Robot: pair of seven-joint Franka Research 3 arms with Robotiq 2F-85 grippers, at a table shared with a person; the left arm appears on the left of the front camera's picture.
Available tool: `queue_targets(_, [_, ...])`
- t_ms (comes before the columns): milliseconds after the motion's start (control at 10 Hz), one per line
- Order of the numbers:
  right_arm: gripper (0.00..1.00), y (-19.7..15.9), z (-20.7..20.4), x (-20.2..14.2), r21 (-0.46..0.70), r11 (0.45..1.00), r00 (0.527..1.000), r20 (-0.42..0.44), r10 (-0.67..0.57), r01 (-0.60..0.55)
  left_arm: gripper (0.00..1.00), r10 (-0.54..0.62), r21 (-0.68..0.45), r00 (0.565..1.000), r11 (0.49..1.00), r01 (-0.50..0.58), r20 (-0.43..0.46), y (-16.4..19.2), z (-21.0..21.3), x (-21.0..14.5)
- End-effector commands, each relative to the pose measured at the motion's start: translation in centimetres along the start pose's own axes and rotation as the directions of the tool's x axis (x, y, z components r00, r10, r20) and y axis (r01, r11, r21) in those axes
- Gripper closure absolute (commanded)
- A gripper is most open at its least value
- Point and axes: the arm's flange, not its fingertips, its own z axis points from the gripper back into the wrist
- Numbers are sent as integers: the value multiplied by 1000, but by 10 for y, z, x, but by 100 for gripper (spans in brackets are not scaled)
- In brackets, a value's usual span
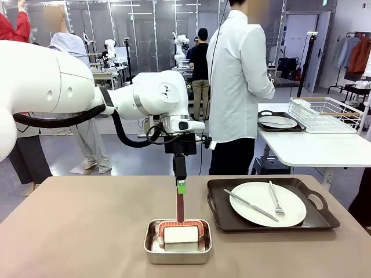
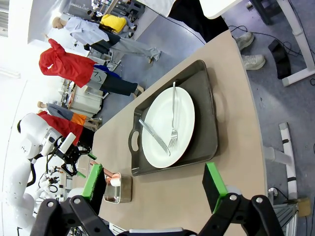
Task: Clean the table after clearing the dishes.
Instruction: When the left (or right) Handle tray is removed, use the left hand (or right hand) to clean the left (or right) side of the table with the Lint Roller.
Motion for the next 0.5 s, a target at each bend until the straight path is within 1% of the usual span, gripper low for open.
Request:
queue_targets(0, [0,0,0,-1,18,1000,1000,15,17,-17,0,-16,-18,1000,1000,16,-11,-3,-23,-6])
queue_targets(100, [0,0,0,-1,18,1000,1000,15,17,-17,0,-18,-43,999,999,17,-32,-4,-35,-7])
queue_targets(400, [0,0,0,-1,18,1000,1000,15,17,-17,0,-36,-73,999,997,34,-31,-13,-54,-11])
